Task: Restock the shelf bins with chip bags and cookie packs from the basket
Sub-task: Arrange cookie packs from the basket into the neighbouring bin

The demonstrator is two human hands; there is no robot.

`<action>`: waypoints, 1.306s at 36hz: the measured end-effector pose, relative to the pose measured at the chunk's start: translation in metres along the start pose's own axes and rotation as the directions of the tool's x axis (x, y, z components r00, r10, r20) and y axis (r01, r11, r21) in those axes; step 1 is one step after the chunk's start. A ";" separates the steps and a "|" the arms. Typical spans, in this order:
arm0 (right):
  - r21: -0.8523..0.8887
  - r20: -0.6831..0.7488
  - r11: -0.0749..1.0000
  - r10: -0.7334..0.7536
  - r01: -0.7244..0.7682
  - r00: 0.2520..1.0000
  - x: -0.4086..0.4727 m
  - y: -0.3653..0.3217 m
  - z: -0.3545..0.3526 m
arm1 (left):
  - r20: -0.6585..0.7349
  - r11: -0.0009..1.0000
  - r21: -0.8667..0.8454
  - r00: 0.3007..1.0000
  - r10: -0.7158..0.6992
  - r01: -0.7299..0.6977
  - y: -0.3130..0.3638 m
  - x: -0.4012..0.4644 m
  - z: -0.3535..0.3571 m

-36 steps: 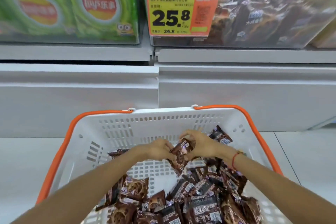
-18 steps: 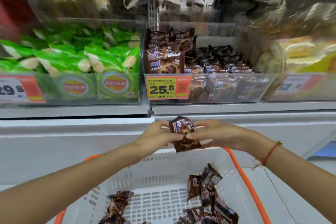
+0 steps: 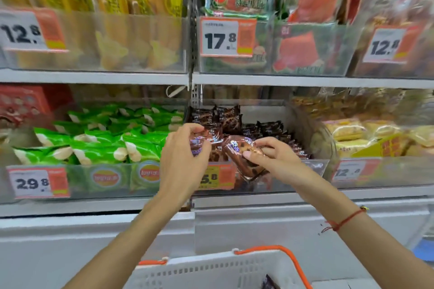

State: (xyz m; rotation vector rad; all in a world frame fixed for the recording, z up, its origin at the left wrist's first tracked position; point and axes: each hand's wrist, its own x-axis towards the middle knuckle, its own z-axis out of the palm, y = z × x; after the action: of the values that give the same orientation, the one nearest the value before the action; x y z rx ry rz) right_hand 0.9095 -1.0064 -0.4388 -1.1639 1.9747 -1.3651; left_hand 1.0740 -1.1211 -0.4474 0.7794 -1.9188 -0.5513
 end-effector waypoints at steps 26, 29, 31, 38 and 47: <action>-0.772 -0.072 0.627 -0.243 0.100 0.967 0.176 0.013 0.015 | 0.096 0.905 0.405 0.990 0.103 -0.134 -0.068 0.032 0.015; -0.812 0.013 0.551 -0.315 0.194 0.949 0.175 0.008 0.012 | 0.096 0.906 0.401 0.990 0.103 -0.133 -0.067 0.031 0.015; -0.815 0.040 0.537 -0.322 0.217 0.946 0.173 0.006 0.013 | 0.096 0.906 0.402 0.990 0.100 -0.131 -0.067 0.031 0.014; -0.776 0.020 0.602 -0.275 0.188 0.961 0.177 -0.002 0.013 | 0.107 0.907 0.400 0.990 0.095 -0.130 -0.068 0.031 0.014; -0.761 -0.006 0.617 -0.320 0.203 0.947 0.176 0.012 0.020 | 0.092 0.913 0.388 0.991 0.101 -0.129 -0.068 0.031 0.014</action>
State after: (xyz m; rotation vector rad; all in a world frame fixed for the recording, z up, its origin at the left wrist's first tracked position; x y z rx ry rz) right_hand 0.8268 -1.1629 -0.4430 -1.8217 2.6808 -0.7091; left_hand 1.0705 -1.1899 -0.4796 0.8994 -2.1578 -0.1173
